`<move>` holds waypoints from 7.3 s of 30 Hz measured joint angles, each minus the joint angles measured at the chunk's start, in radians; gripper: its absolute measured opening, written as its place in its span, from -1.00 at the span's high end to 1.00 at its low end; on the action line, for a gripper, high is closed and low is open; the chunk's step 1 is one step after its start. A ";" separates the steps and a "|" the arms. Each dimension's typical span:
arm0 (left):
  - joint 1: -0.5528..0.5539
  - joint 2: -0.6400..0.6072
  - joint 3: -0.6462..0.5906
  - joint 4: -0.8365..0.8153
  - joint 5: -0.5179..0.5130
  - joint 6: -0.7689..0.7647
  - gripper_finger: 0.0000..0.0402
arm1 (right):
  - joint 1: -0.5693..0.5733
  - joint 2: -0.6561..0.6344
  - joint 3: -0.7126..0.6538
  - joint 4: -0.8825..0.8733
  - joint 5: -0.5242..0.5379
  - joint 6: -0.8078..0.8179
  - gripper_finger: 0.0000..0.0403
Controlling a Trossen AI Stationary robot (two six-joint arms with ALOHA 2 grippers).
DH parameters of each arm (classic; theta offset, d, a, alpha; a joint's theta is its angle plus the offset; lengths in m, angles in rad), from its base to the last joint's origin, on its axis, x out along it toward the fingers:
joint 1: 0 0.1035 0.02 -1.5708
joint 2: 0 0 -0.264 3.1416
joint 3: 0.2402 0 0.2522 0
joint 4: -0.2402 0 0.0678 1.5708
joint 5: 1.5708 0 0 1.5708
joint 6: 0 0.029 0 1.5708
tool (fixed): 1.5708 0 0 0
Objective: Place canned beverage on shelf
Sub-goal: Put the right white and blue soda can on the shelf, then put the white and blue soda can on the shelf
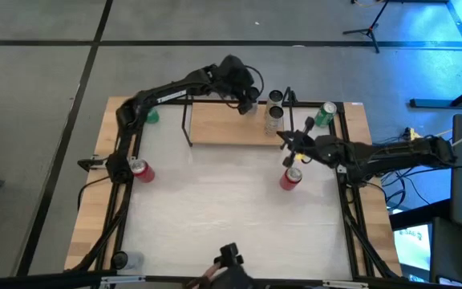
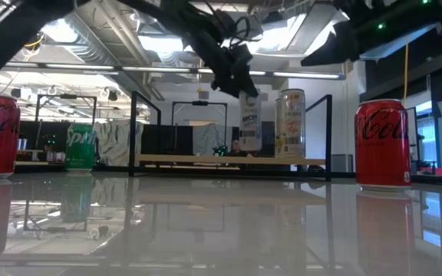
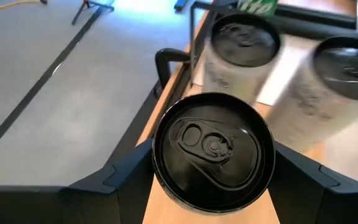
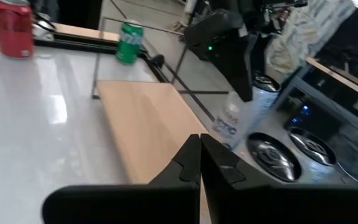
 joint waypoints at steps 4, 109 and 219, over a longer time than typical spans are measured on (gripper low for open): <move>0.011 0.066 0.066 -0.031 -0.001 0.020 -0.23 | -0.038 0.000 0.000 -0.006 0.000 0.000 0.97; -0.868 -0.549 -0.306 -0.741 -0.395 -0.755 -0.42 | 0.038 -0.003 0.000 0.070 -0.591 0.023 0.97; -1.781 -0.430 -0.558 -0.566 -0.077 -2.299 -0.56 | 0.545 0.197 0.000 0.401 -0.226 0.061 0.97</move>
